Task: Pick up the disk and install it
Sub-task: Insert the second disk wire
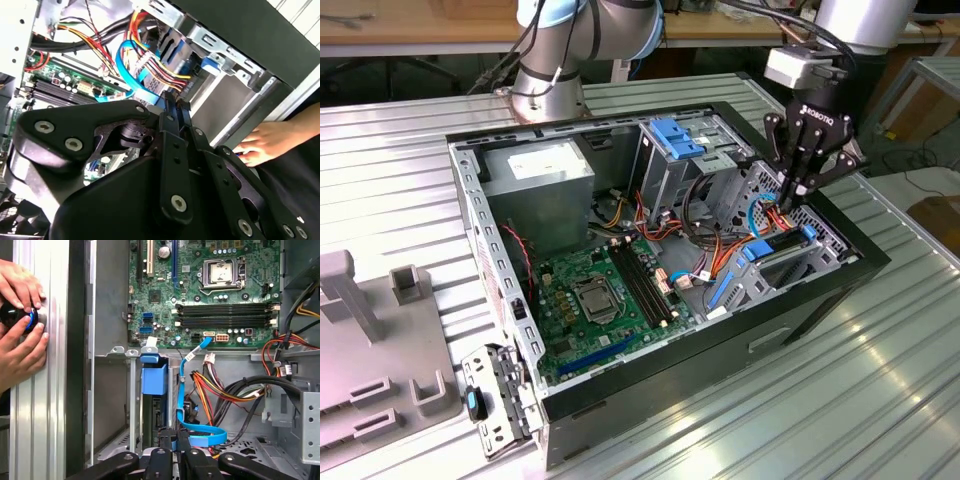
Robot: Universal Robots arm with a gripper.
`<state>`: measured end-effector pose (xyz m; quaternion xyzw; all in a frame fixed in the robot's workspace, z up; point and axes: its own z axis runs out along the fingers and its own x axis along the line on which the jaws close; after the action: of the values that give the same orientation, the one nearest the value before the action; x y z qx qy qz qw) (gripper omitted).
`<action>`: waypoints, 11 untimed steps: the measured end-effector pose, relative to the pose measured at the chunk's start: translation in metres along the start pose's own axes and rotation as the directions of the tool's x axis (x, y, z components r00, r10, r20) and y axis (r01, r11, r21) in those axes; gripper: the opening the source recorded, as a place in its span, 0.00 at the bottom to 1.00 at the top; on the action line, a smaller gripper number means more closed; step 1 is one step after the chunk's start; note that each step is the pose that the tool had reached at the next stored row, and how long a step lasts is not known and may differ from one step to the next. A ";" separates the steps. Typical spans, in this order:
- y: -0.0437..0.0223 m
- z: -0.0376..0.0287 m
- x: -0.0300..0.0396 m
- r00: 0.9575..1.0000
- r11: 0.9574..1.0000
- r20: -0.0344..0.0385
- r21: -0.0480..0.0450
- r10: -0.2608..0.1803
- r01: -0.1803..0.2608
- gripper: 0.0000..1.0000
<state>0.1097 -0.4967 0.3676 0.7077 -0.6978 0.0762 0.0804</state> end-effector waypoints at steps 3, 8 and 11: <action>0.0057 0.0006 0.0024 1.000 1.000 0.002 0.006 0.001 -0.001 0.16; 0.0098 0.0020 0.0064 1.000 1.000 0.009 0.030 0.005 -0.006 0.16; 0.0113 0.0029 0.0093 1.000 0.999 0.013 0.045 0.007 -0.007 0.16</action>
<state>0.0985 -0.5066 0.3669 0.7074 -0.6989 0.0874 0.0598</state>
